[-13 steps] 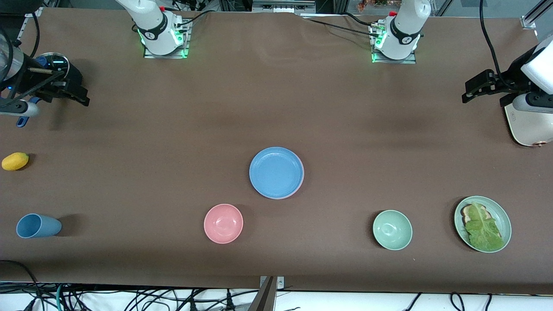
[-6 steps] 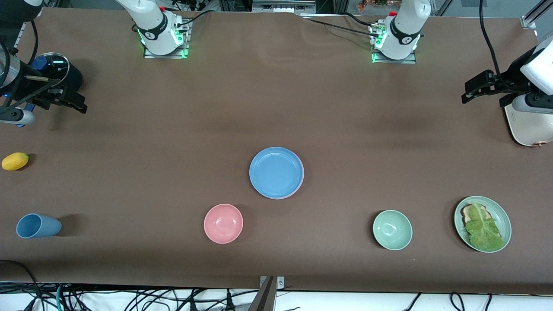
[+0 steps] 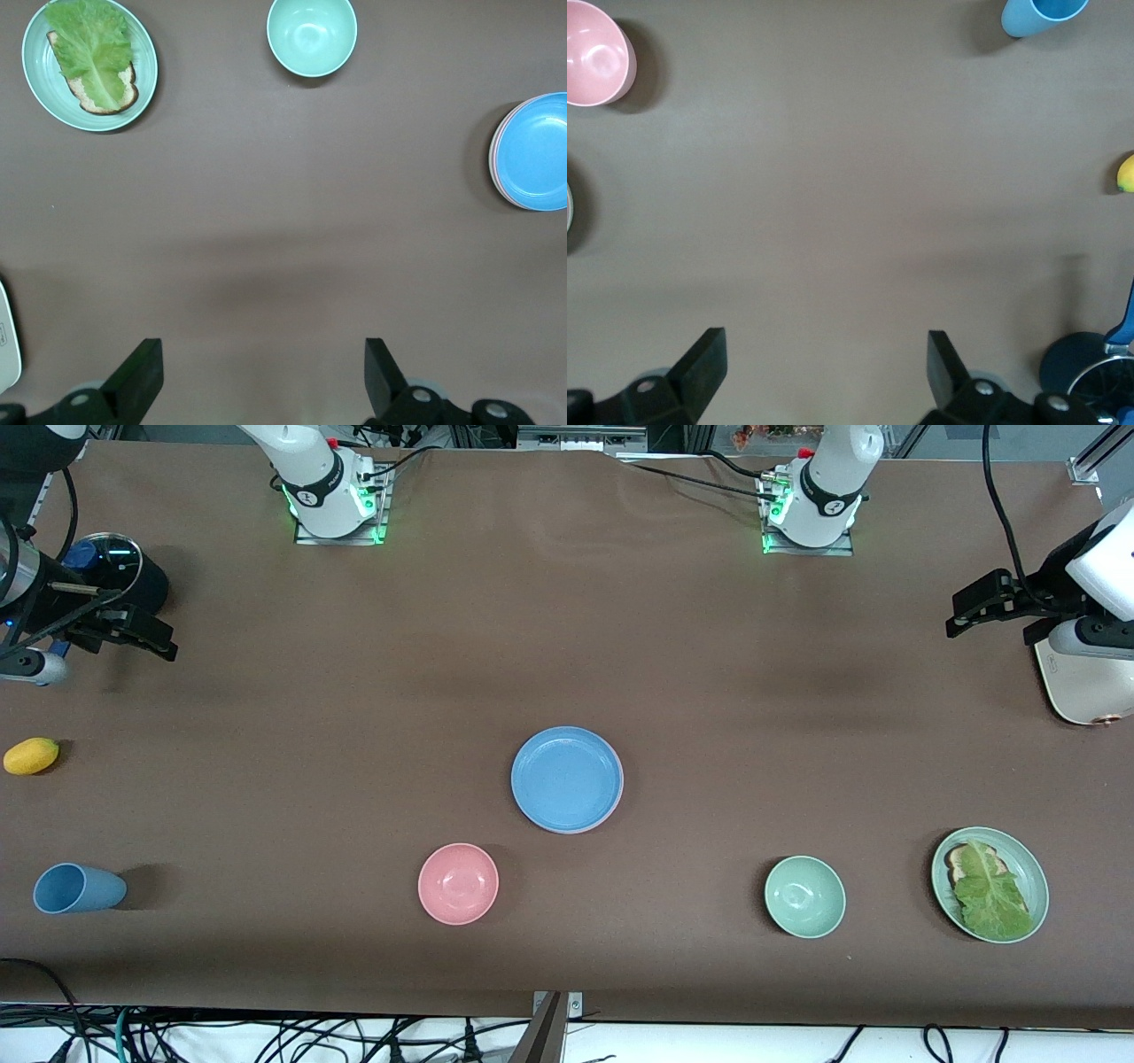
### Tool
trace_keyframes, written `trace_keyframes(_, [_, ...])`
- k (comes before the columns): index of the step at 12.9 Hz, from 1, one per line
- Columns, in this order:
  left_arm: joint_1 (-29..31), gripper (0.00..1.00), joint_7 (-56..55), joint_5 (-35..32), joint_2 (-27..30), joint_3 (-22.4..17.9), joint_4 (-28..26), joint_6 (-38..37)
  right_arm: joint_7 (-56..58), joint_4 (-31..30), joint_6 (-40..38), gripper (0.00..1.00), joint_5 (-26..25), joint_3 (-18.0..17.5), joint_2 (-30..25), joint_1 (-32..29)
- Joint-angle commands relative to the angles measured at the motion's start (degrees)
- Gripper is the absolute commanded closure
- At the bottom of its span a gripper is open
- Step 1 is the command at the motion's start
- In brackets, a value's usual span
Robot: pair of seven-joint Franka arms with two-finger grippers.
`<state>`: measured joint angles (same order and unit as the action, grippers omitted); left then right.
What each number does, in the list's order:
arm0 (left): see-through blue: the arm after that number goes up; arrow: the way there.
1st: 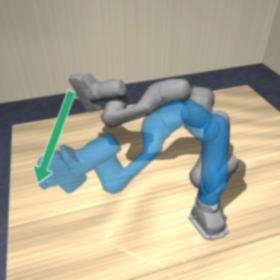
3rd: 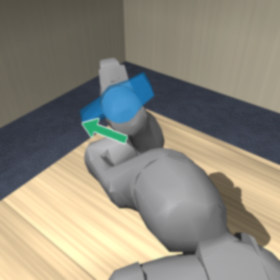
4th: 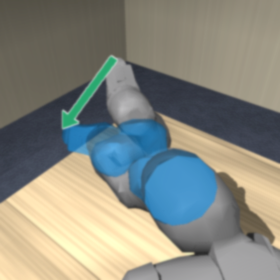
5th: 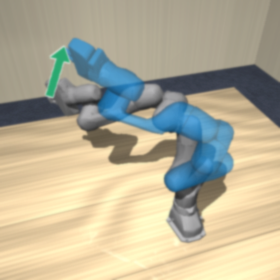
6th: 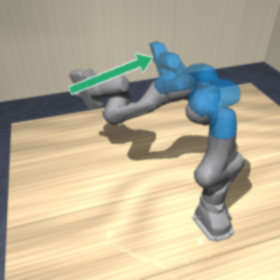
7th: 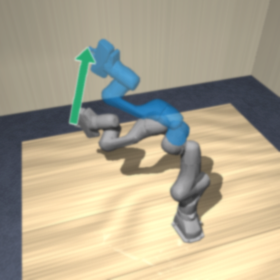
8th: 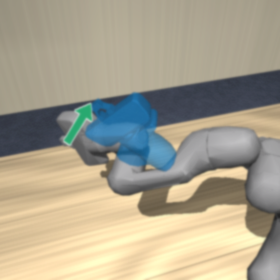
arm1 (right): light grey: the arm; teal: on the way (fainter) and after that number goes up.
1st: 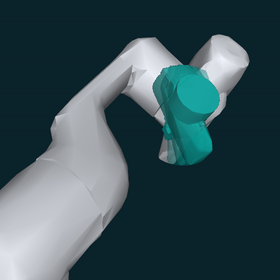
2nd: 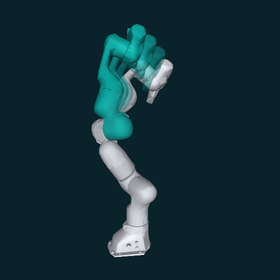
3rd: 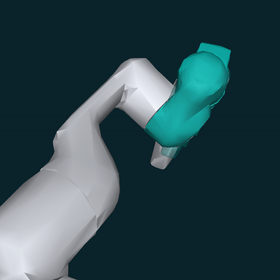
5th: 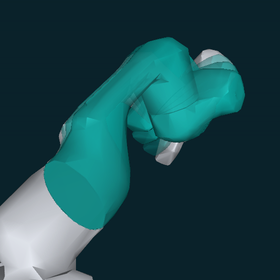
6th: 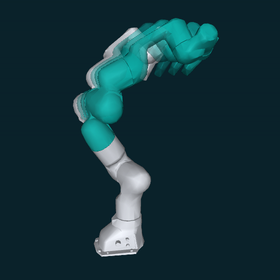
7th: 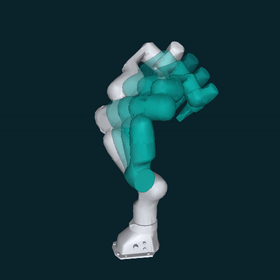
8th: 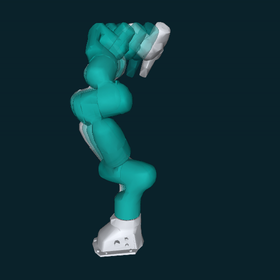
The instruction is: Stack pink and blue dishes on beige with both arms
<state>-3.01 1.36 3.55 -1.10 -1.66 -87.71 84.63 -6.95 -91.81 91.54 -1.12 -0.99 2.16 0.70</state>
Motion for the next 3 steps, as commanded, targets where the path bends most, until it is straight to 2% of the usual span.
trace_keyframes(1, [0.3, 0.00, 1.1, 0.2, 0.2, 0.1, 0.1, -0.4, -0.6, 0.9, 0.0, 0.00, 2.0, -0.8, 0.3, -1.0])
trace_keyframes(3, [0.2, 0.00, 1.1, 0.2, 0.2, 0.1, 0.1, -0.4, -0.5, 0.8, 0.0, 0.00, 1.9, -0.8, 0.1, -1.0])
